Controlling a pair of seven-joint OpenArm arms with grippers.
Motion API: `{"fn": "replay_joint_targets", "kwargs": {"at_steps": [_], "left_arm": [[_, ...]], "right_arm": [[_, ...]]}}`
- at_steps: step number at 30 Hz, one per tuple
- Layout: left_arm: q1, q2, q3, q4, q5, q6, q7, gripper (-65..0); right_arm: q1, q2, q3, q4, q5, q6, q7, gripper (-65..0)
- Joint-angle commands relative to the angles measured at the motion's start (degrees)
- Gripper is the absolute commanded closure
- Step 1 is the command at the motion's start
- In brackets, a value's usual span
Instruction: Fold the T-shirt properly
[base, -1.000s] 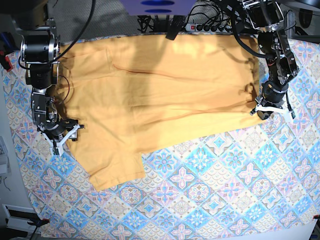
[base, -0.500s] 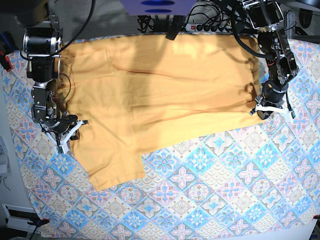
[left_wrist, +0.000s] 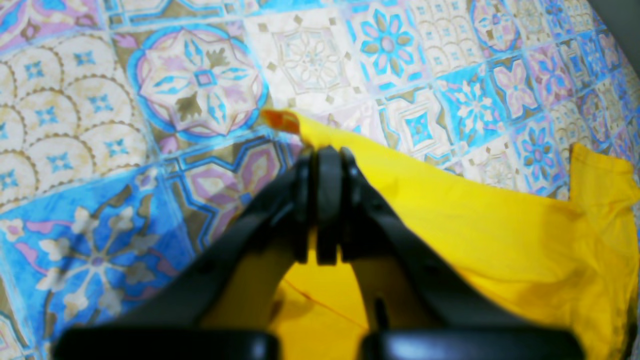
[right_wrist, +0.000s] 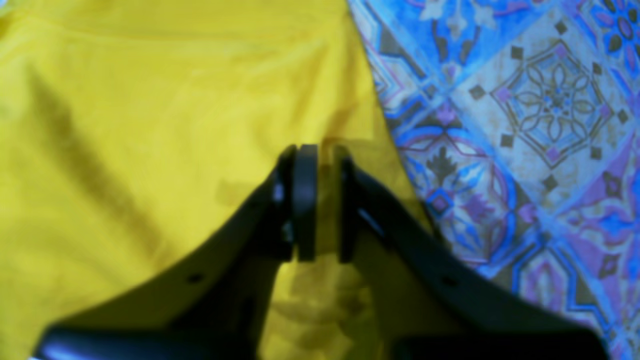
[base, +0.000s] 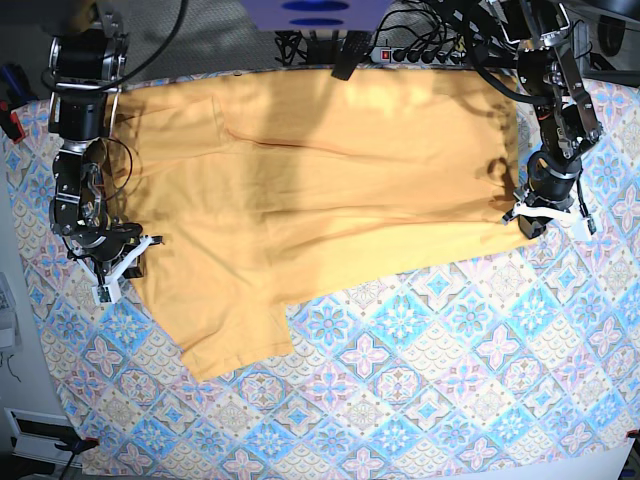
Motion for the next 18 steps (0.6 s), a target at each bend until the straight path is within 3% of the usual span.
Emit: {"fn": "replay_joint_targets", "kwargs": {"at_steps": [1,6,9,18], "left_arm": [[-0.69,-0.57,-0.20,0.91,-0.39,-0.37,-1.24,0.0],[-0.78,-0.57,-0.20,1.00,-0.39,-0.37,-1.24,0.0],[-0.60,-0.57,-0.20,1.00,-0.39,-0.37,-1.24,0.0],[-0.60,-0.57,-0.20,1.00,-0.39,-0.37,-1.24,0.0]], "right_arm": [[3.27,1.11,0.49,-0.79,0.28,-0.27,1.49,-11.9],[9.51,1.11,0.06,-10.99,0.19,-0.27,4.92,-27.4],[11.36,1.11,0.06,-13.89,0.19,-0.27,6.94,-31.6],[14.00,1.02,-0.74,-20.74,0.19,-0.27,9.93,-33.8]]}}
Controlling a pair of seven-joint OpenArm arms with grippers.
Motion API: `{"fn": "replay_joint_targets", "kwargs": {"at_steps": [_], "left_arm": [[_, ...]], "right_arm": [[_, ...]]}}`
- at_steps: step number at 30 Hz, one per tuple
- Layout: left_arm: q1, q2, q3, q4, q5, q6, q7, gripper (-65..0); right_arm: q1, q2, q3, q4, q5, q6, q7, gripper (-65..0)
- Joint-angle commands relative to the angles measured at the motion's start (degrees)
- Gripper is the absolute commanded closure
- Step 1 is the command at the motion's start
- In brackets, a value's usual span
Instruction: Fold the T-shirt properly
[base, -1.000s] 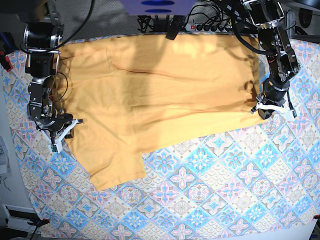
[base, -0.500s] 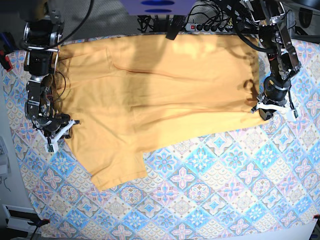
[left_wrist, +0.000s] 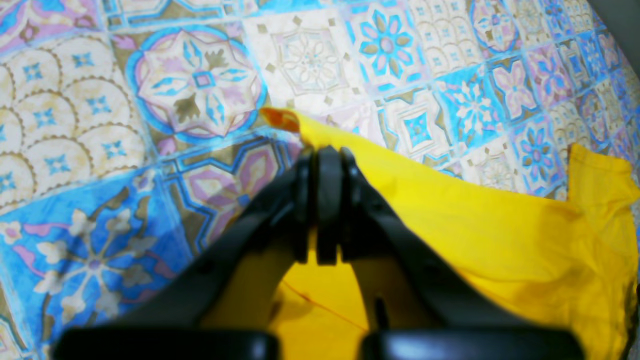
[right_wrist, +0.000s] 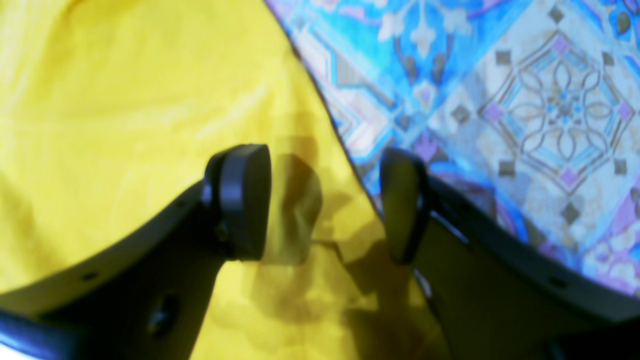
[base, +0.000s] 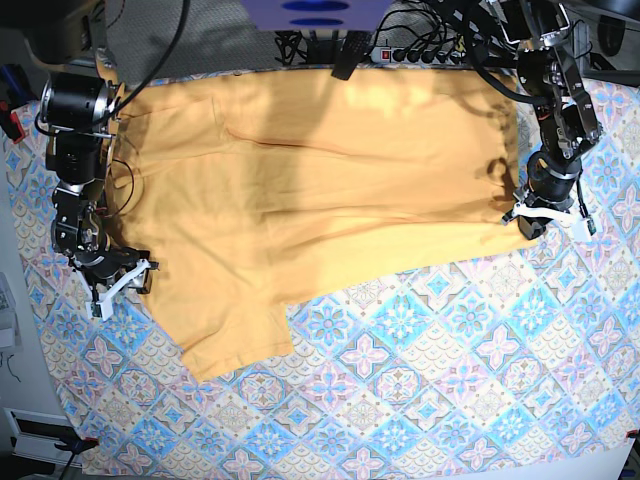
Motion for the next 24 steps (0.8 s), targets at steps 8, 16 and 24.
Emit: {"fn": "replay_joint_targets", "kwargs": {"at_steps": [8,16,24], "left_arm": [[-0.58,0.55,-0.24,1.00,-0.39,-0.37,-1.22,0.0],[-0.49,0.55,-0.24,1.09,-0.39,-0.37,-1.22,0.0],[-0.49,0.55,-0.24,1.09,-0.39,-0.37,-1.22,0.0]], "right_arm": [[1.85,0.82,-7.88,-5.88,0.46,0.13,6.71,-33.4],[1.58,0.82,-8.15,-6.84,0.46,0.39,6.53,-21.3],[1.49,0.82,-7.62,-4.73,0.46,2.06,2.93,-3.1]]}}
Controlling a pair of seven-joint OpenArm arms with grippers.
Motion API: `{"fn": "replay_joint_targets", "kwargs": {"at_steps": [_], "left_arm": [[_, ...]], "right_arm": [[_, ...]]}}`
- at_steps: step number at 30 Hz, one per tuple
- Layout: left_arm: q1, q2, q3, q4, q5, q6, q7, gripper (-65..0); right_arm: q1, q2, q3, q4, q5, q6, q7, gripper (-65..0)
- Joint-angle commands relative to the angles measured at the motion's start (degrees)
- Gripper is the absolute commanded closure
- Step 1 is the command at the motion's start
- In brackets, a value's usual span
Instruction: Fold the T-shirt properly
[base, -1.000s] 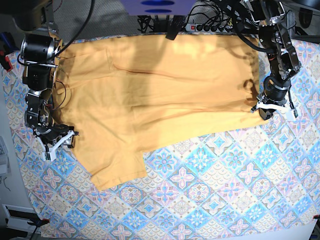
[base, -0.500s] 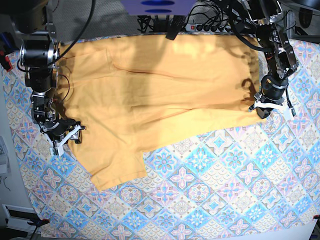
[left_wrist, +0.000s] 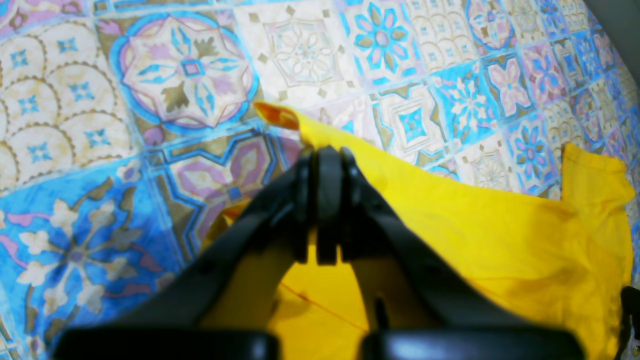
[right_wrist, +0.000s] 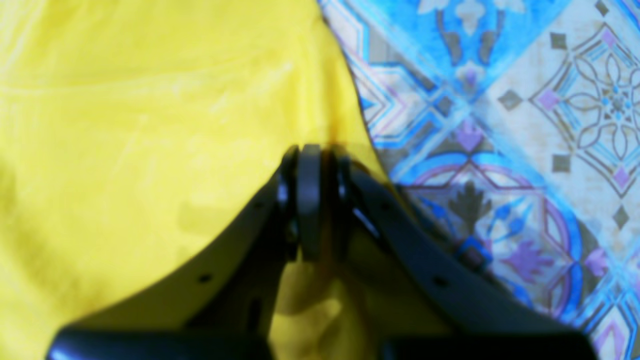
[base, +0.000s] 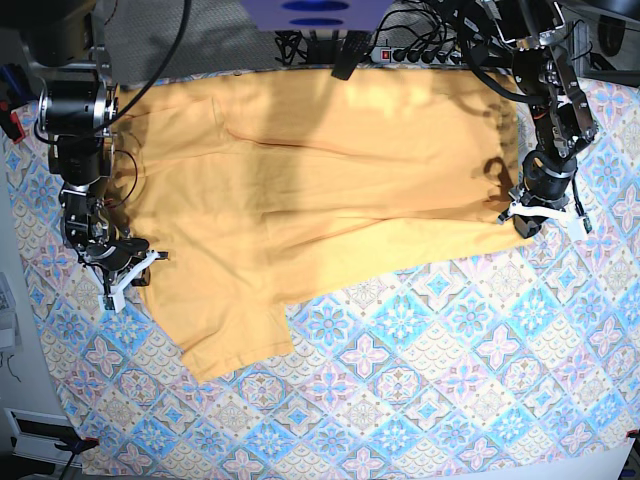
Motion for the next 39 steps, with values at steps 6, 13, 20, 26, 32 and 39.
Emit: {"fn": "replay_joint_targets", "kwargs": {"at_steps": [6,13,20,26,32,39], "left_arm": [[-0.54,-0.69,-0.31,1.09,-0.41,-0.39,-1.19,0.0],[-0.63,-0.69,-0.31,1.09,-0.41,-0.39,-1.19,0.0],[-0.71,-0.69,-0.31,1.09,-0.41,-0.39,-1.19,0.0],[-0.80,-0.69,-0.31,1.00,-0.41,-0.39,-1.19,0.0],[-0.63,-0.69,-0.31,1.00,-0.41,-0.39,-1.19,0.0],[-0.54,-0.69,-0.31,1.00,-0.41,-0.39,-1.19,0.0]], "right_arm": [[-2.37,0.85,0.25,10.95,-0.15,6.93,-8.39,-1.1],[-9.84,1.90,0.43,25.90,-0.07,6.93,-13.93,-1.1],[-13.54,1.73,10.97,30.73,-0.15,6.84,-11.38,-1.1],[-9.05,1.73,11.94,22.29,-0.33,6.66,-6.72,-10.5],[-5.01,1.73,11.85,15.44,-0.42,6.66,-6.19,-26.8],[-2.90,1.73,10.45,14.91,-0.42,6.66,-6.19,-28.5]]}}
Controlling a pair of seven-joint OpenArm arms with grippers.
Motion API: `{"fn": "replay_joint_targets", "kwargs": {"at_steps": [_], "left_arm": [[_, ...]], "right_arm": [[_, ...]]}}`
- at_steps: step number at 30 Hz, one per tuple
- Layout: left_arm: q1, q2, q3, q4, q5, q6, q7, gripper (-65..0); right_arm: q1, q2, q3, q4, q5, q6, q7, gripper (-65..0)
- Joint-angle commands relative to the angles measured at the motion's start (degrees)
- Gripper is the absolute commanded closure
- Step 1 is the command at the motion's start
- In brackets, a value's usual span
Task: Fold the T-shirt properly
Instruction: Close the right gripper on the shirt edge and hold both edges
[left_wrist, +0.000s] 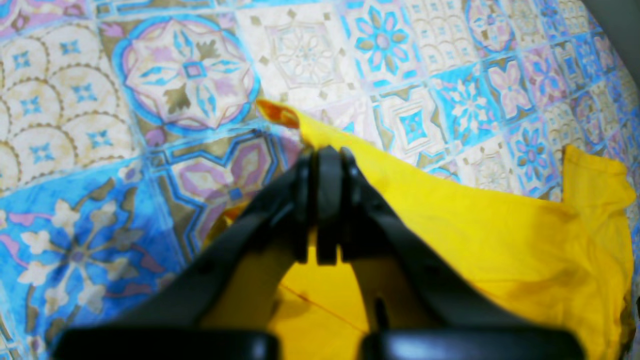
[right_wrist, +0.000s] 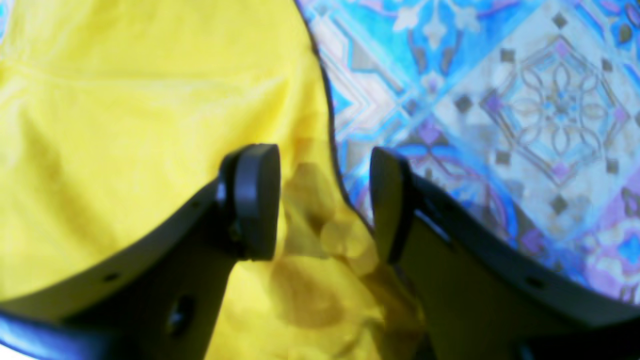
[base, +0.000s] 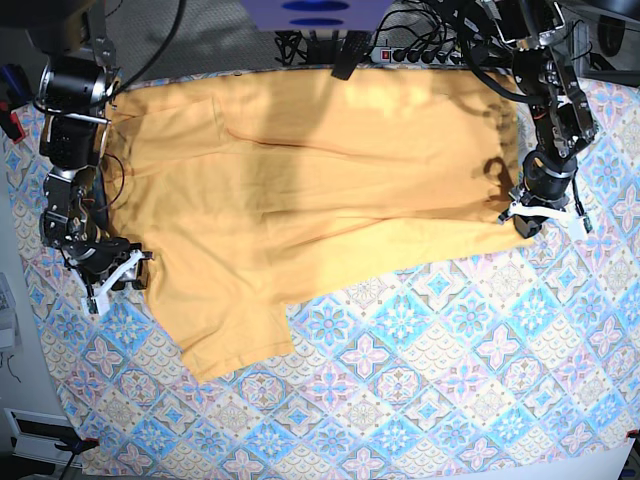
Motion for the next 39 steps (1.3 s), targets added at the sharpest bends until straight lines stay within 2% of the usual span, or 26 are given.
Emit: {"fn": "replay_joint_targets", "kwargs": {"at_steps": [1,5,15,25,28,30,32,36,39], "left_arm": [[-0.54,-0.71,-0.22,1.00,-0.39,-0.35,-1.02,0.0],[-0.54,-0.63,-0.22,1.00,-0.39,-0.35,-1.02,0.0],[-0.54,-0.63,-0.22,1.00,-0.39,-0.35,-1.02,0.0],[-0.54,-0.63,-0.22,1.00,-0.39,-0.35,-1.02,0.0],[-0.54,-0.63,-0.22,1.00,-0.39,-0.35,-1.02,0.0],[-0.54,-0.63,-0.22,1.00,-0.39,-0.35,-1.02,0.0],[-0.54,-0.63,-0.22,1.00,-0.39,-0.35,-1.02,0.0],[-0.45,-0.63,-0.22,1.09,-0.39,-0.35,-1.02,0.0],[-0.45,-0.63,-0.22,1.09,-0.39,-0.35,-1.02,0.0]], "right_arm": [[2.42,0.92,-1.25,0.39,0.61,0.21,1.57,-28.5],[4.26,0.92,-3.89,-4.09,0.61,0.21,3.06,-28.5],[6.20,0.92,-4.15,-13.85,0.61,0.21,9.92,-28.5],[6.37,0.92,-4.33,-15.08,0.61,0.30,9.65,-28.2],[6.28,0.92,-8.29,-15.08,0.61,0.48,9.48,-27.9],[6.28,0.92,-12.07,-15.08,0.61,0.48,9.04,-24.8],[6.20,0.92,-14.44,-14.73,0.70,0.48,8.16,-18.8],[6.20,0.92,-14.62,-14.64,0.78,0.48,8.07,-6.9],[6.20,0.92,-14.62,-14.55,0.78,0.48,8.07,-4.2]]}}
